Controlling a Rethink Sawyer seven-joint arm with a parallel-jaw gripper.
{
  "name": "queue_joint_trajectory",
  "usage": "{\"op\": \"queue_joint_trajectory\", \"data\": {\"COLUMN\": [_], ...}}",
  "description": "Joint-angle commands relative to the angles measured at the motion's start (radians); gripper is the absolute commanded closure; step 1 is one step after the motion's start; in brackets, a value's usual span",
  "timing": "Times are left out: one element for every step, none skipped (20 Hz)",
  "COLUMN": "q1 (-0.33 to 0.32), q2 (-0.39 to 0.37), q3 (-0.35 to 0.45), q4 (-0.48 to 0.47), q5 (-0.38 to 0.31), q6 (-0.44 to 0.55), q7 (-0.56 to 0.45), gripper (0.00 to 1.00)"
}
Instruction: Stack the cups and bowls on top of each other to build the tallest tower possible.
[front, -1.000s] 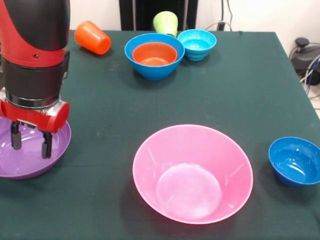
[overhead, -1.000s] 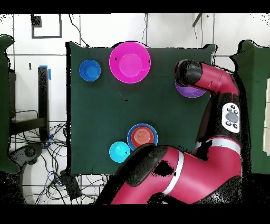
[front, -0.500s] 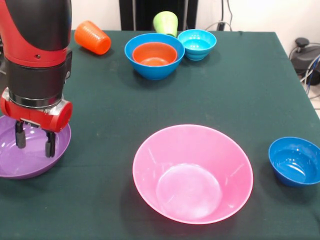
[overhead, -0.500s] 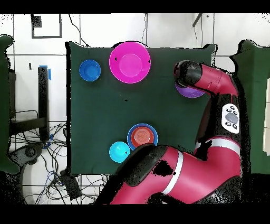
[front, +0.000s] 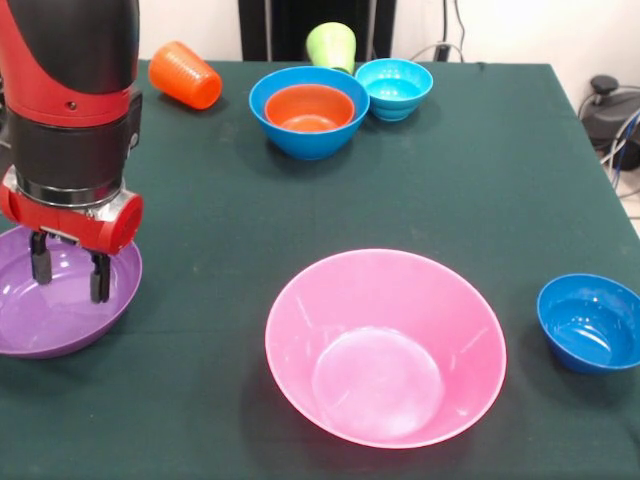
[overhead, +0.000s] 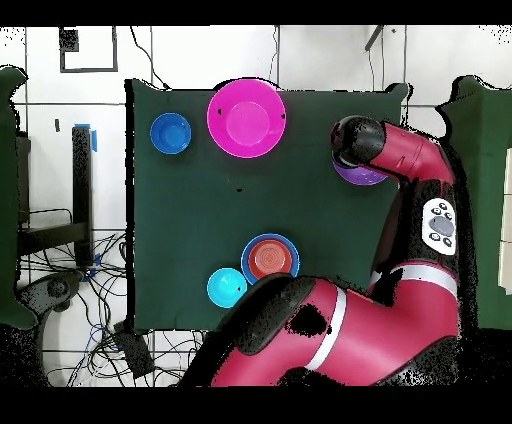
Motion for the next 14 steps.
{"op": "queue_joint_trajectory", "data": {"q1": [0.04,0.042,0.044,0.046,0.047,0.047,0.048,0.047,0.047,0.046,0.047,0.046,0.048,0.046], "q2": [-0.033,-0.039,-0.046,-0.052,-0.056,-0.059,-0.061,-0.062,-0.063,-0.062,-0.061,-0.059,-0.057,-0.052], "q3": [0.032,0.03,0.027,0.025,0.024,0.024,0.023,0.024,0.023,0.024,0.024,0.025,0.024,0.025], "q4": [0.085,0.086,0.087,0.09,0.091,0.093,0.094,0.096,0.097,0.096,0.093,0.092,0.092,0.09], "q5": [0.016,0.017,0.017,0.017,0.017,0.017,0.017,0.017,0.017,0.017,0.014,0.015,0.013,0.013], "q6": [0.199,0.21,0.222,0.224,0.231,0.233,0.234,0.231,0.23,0.228,0.222,0.221,0.211,0.207], "q7": [0.085,0.085,0.085,0.085,0.087,0.087,0.088,0.089,0.089,0.089,0.088,0.09,0.093,0.092], "gripper": [0.0,0.0,0.0,0.0,0.0,0.0,0.0,0.0,0.0,0.0,0.0,0.0,0.0,0.0]}}
